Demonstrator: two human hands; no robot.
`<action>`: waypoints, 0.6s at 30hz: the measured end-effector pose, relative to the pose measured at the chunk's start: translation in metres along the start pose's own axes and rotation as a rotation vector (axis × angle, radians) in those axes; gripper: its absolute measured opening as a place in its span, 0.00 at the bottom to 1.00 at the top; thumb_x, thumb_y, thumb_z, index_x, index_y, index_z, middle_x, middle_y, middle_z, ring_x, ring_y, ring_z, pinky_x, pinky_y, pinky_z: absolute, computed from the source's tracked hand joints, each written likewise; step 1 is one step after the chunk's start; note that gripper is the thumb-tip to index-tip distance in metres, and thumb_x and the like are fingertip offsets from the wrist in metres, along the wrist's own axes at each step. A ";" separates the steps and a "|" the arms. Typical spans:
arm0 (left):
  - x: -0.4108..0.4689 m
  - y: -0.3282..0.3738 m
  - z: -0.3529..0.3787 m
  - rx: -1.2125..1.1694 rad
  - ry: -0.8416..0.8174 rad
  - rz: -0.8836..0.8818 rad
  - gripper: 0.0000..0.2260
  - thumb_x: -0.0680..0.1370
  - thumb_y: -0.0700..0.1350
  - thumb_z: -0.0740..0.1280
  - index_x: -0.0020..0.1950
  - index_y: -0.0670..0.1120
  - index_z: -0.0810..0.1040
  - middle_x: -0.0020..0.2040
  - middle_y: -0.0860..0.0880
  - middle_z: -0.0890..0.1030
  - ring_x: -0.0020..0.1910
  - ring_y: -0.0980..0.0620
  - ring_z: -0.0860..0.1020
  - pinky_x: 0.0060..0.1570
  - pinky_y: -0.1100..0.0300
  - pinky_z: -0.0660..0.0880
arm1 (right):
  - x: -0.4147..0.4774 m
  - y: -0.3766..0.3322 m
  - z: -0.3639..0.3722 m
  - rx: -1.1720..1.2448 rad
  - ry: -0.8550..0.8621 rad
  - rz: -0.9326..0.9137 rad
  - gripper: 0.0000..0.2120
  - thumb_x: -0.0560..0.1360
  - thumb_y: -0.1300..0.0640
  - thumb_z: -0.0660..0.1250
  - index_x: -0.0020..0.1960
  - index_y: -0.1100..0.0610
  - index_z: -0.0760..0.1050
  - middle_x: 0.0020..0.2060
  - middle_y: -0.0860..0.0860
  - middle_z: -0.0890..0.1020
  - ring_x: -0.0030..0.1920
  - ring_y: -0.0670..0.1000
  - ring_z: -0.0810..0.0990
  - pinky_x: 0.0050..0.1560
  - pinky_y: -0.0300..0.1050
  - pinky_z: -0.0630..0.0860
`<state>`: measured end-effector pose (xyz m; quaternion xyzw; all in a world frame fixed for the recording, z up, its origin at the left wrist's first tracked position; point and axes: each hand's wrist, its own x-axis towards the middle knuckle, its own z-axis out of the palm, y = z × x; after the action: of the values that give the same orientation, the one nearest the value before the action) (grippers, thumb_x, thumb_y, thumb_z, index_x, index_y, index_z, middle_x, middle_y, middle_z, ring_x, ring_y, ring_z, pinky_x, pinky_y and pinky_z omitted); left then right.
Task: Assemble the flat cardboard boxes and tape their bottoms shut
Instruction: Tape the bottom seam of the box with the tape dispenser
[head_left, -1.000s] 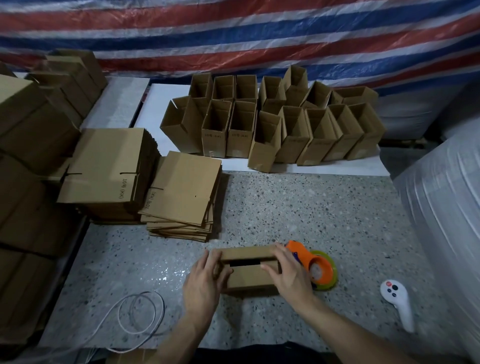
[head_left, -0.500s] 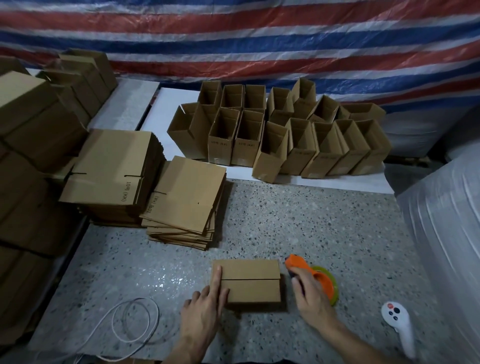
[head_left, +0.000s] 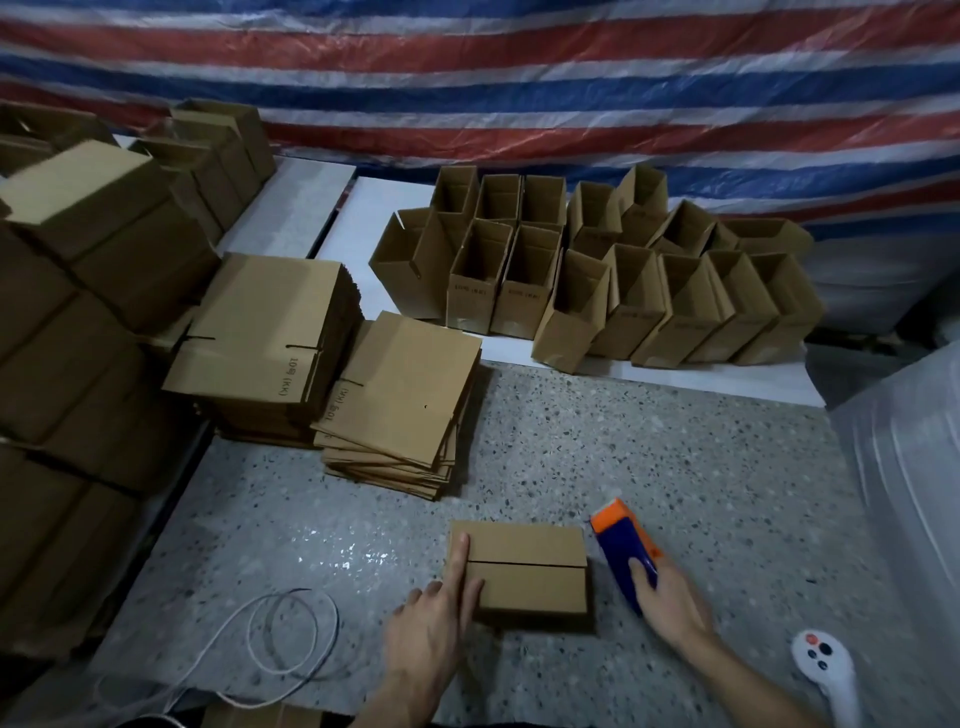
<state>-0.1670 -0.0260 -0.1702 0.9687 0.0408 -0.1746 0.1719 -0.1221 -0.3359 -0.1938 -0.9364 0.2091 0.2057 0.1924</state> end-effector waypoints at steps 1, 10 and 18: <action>-0.001 0.001 0.000 -0.013 0.001 -0.004 0.28 0.79 0.67 0.39 0.68 0.69 0.20 0.52 0.51 0.81 0.46 0.52 0.81 0.36 0.58 0.71 | -0.002 0.000 -0.011 0.098 0.005 -0.039 0.15 0.83 0.47 0.60 0.52 0.57 0.77 0.41 0.55 0.82 0.41 0.55 0.80 0.41 0.47 0.74; -0.006 0.004 -0.002 -0.044 -0.011 -0.013 0.29 0.81 0.66 0.43 0.67 0.69 0.19 0.53 0.50 0.81 0.49 0.51 0.81 0.47 0.54 0.77 | -0.041 -0.063 -0.097 0.783 -0.039 -0.521 0.22 0.73 0.41 0.68 0.37 0.61 0.78 0.27 0.58 0.77 0.28 0.52 0.74 0.30 0.43 0.64; -0.006 0.004 0.000 -0.046 0.026 -0.086 0.23 0.82 0.66 0.46 0.76 0.64 0.57 0.57 0.55 0.79 0.59 0.51 0.77 0.51 0.53 0.76 | -0.038 -0.126 -0.078 0.522 -0.472 -0.632 0.19 0.70 0.41 0.71 0.28 0.54 0.75 0.24 0.49 0.73 0.27 0.47 0.70 0.31 0.44 0.62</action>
<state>-0.1726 -0.0297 -0.1672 0.9640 0.0887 -0.1684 0.1858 -0.0705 -0.2531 -0.0758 -0.8021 -0.0911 0.2848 0.5169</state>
